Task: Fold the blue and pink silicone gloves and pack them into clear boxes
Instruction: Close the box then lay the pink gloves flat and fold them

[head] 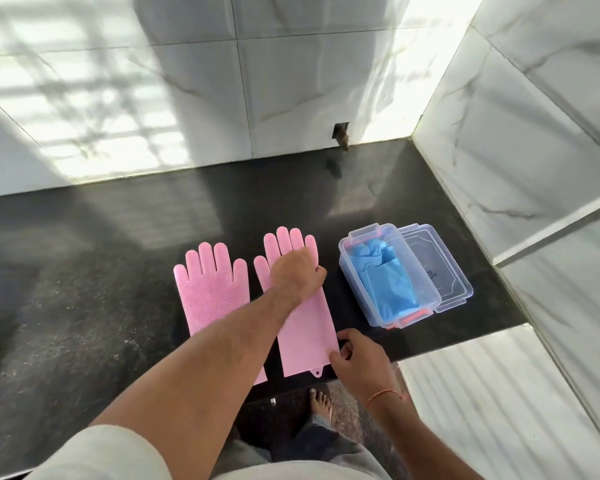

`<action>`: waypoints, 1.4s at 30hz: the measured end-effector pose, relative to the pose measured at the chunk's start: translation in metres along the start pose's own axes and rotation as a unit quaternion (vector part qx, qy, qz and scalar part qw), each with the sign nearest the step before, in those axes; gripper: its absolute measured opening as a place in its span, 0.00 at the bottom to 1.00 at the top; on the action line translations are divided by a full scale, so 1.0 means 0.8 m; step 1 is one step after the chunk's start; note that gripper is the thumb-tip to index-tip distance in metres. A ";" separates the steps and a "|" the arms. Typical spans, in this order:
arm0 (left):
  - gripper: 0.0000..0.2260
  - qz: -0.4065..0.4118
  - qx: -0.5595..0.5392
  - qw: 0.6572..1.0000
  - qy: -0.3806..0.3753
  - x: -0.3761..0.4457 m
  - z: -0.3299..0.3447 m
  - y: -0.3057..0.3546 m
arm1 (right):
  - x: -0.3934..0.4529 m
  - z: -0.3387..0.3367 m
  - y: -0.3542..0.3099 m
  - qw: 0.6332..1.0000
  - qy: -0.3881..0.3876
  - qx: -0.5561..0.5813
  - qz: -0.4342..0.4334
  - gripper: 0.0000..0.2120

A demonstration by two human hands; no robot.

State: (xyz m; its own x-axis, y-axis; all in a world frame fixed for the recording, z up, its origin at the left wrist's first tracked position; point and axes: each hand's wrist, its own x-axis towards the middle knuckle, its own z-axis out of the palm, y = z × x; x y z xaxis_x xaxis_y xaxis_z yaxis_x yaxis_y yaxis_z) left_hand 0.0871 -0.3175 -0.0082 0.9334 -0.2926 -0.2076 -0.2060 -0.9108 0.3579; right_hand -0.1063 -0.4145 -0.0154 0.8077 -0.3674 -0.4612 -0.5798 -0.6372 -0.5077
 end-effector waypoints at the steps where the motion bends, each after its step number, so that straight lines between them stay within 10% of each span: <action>1: 0.16 -0.001 -0.014 1.000 0.001 -0.001 -0.003 -0.001 | -0.002 0.003 -0.002 1.000 -0.002 0.018 -0.011 0.11; 18: 0.11 -0.143 -0.321 0.930 0.107 -0.070 -0.110 -0.197 | -0.059 0.078 -0.136 0.942 0.075 0.030 -0.327 0.22; 27: 0.11 -0.243 -0.391 0.883 0.087 -0.116 -0.095 -0.282 | -0.078 0.120 -0.173 0.923 0.008 -0.072 -0.379 0.27; 42: 0.09 -0.201 -0.370 0.904 0.073 -0.116 -0.084 -0.308 | -0.086 0.137 -0.172 0.882 -0.022 -0.234 -0.408 0.32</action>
State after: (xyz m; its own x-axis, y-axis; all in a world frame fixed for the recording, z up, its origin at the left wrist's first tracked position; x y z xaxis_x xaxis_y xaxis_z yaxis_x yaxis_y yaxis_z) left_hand 0.0707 -0.0465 -0.0157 0.9289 0.1106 -0.3533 0.3617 -0.4749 0.8023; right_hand -0.0940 -0.2273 0.0066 0.9249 0.3625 -0.1148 0.3081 -0.8914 -0.3323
